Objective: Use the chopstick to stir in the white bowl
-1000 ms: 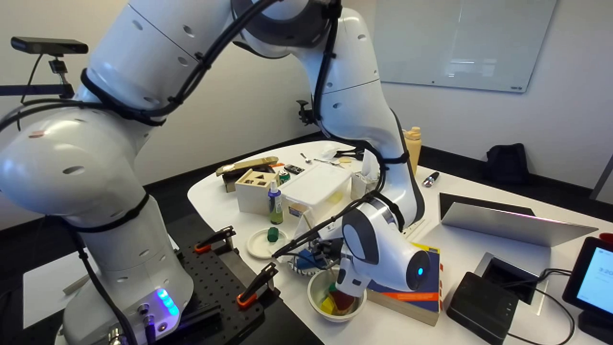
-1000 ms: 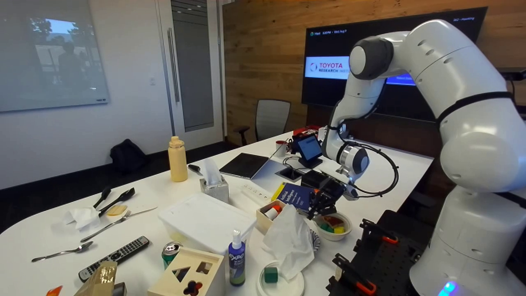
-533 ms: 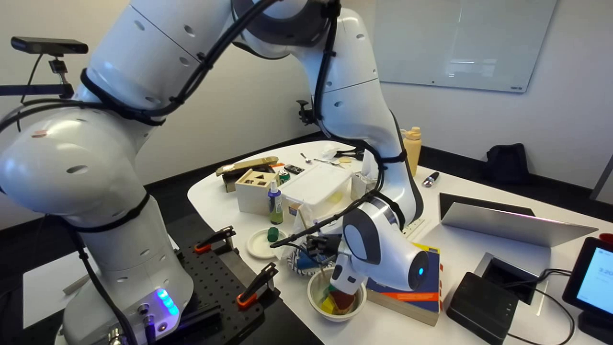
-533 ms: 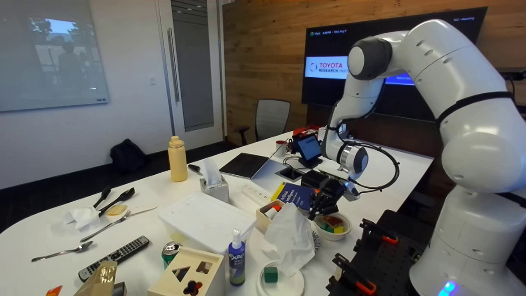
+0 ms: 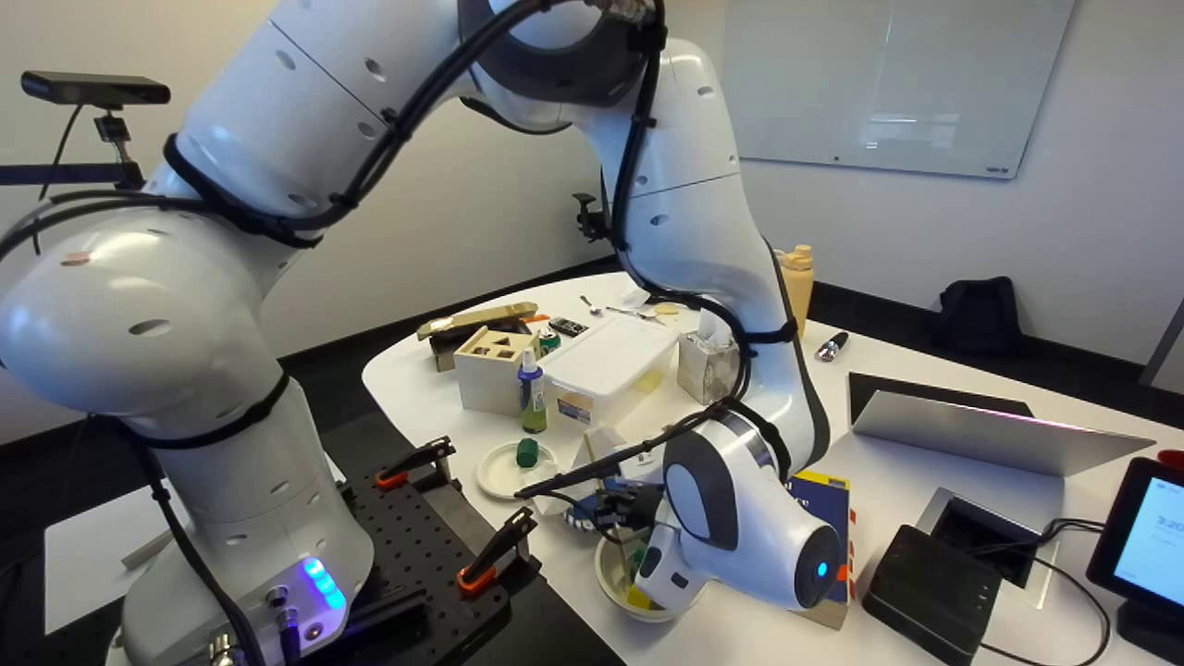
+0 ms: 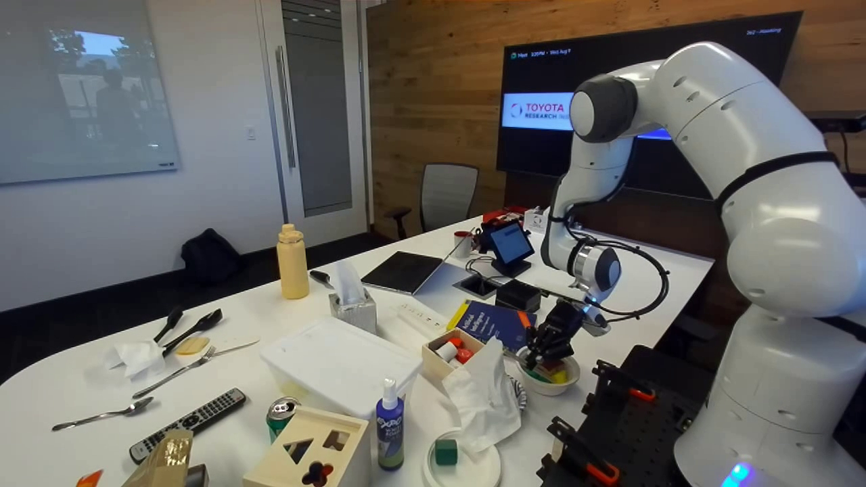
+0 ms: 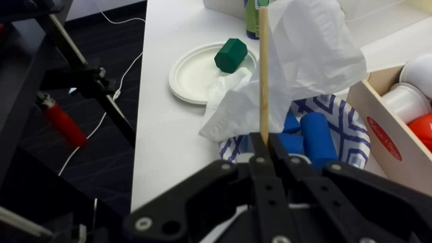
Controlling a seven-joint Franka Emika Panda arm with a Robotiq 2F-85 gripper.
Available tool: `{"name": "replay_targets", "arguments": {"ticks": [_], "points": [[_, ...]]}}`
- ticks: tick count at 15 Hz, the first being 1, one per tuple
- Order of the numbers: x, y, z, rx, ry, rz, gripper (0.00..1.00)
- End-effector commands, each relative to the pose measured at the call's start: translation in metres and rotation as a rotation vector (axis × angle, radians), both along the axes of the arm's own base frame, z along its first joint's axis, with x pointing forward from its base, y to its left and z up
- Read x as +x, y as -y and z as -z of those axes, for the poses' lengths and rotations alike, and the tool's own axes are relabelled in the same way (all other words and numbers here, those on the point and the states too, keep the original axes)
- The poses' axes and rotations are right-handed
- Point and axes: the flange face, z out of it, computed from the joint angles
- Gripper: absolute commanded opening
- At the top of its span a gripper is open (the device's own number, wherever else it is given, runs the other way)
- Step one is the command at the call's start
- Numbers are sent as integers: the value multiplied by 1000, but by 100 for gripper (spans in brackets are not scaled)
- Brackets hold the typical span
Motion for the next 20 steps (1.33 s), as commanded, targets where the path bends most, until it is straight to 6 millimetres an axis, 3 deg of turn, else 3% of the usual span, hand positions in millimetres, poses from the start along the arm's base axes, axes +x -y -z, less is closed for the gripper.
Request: {"name": "replay_targets", "arguments": {"ticks": [1, 7, 13, 16, 20], "points": [[5, 9, -4, -56, 13, 35, 1], [24, 12, -13, -200, 66, 27, 1], [40, -10, -9, -96, 164, 2, 1], [40, -19, -11, -25, 160, -15, 1], [30, -17, -13, -8, 107, -13, 1]]}}
